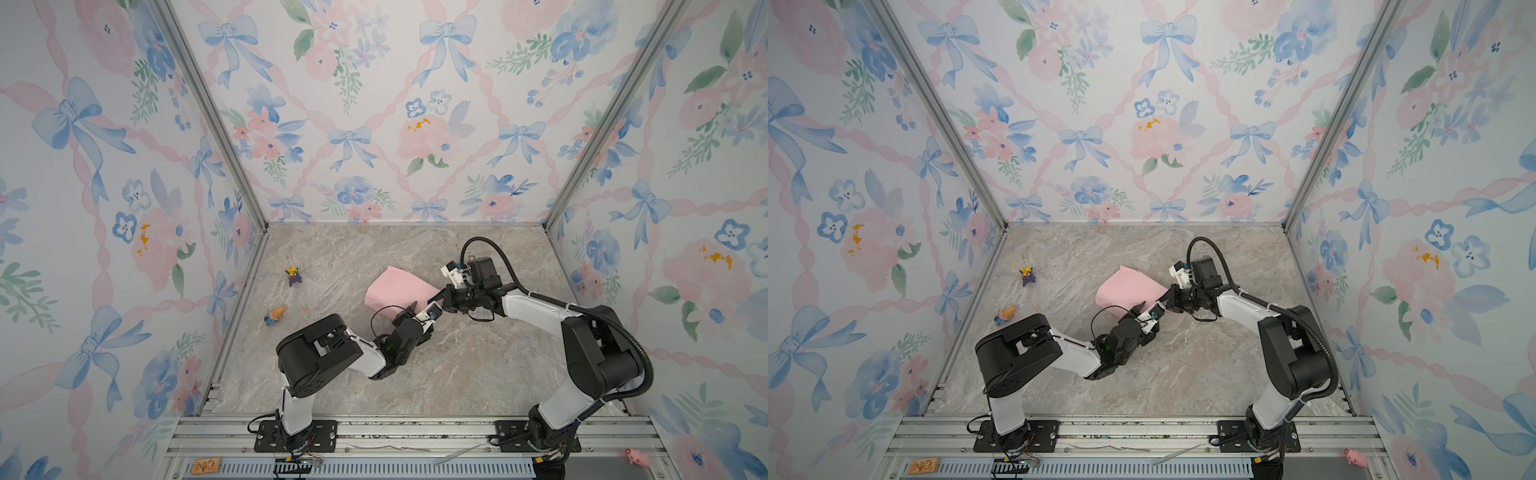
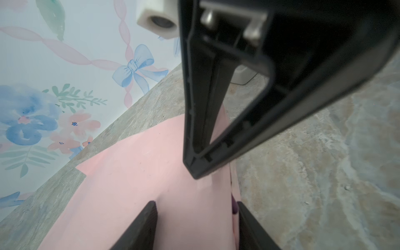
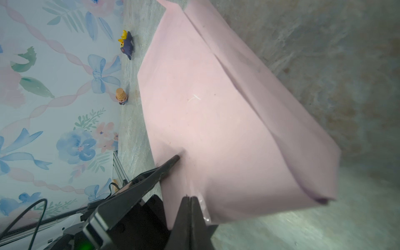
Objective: Wrap a gift box in wrapping paper
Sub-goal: Wrap the gift box with the wrapping paper.
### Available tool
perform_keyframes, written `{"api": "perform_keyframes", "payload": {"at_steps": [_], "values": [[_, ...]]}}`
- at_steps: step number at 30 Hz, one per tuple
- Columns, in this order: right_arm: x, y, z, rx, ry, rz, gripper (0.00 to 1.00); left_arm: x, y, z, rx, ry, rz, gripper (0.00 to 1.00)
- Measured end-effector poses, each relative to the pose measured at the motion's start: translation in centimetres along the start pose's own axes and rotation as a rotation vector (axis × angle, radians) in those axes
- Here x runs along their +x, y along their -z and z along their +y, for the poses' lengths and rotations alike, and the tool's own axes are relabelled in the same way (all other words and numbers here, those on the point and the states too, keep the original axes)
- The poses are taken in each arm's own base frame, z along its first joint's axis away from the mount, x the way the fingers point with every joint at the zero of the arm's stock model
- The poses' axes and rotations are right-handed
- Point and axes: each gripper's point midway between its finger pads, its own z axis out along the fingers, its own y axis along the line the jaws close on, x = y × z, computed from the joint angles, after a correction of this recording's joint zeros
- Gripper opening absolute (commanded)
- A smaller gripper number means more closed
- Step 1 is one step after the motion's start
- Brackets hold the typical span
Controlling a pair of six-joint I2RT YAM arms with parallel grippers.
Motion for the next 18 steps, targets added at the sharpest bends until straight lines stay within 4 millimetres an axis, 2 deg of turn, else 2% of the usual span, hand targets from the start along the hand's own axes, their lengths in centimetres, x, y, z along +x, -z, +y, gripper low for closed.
{"api": "perform_keyframes", "payload": {"at_steps": [4,6,9,12,15,18], "values": [[-0.2,-1.1,0.3,-0.006,0.010,0.015,0.05,0.0,0.0,0.0,0.002,0.000,-0.001,0.59],[-0.2,-1.3,0.4,-0.004,0.014,0.016,0.15,0.0,0.0,0.0,0.002,0.000,-0.001,0.61],[-0.7,-1.0,1.0,-0.014,0.028,0.003,0.38,-0.1,0.1,-0.2,0.011,-0.003,-0.001,0.68],[-1.6,0.2,2.0,0.004,0.059,-0.030,0.44,0.0,0.4,-0.4,0.027,-0.021,0.016,0.77],[-3.0,2.3,3.4,0.017,0.106,-0.071,0.47,-0.2,1.2,-0.3,0.051,-0.039,0.029,0.84],[-4.8,4.0,4.5,0.031,0.150,-0.107,0.51,-1.7,2.2,0.3,0.069,-0.028,0.004,0.87]]}}
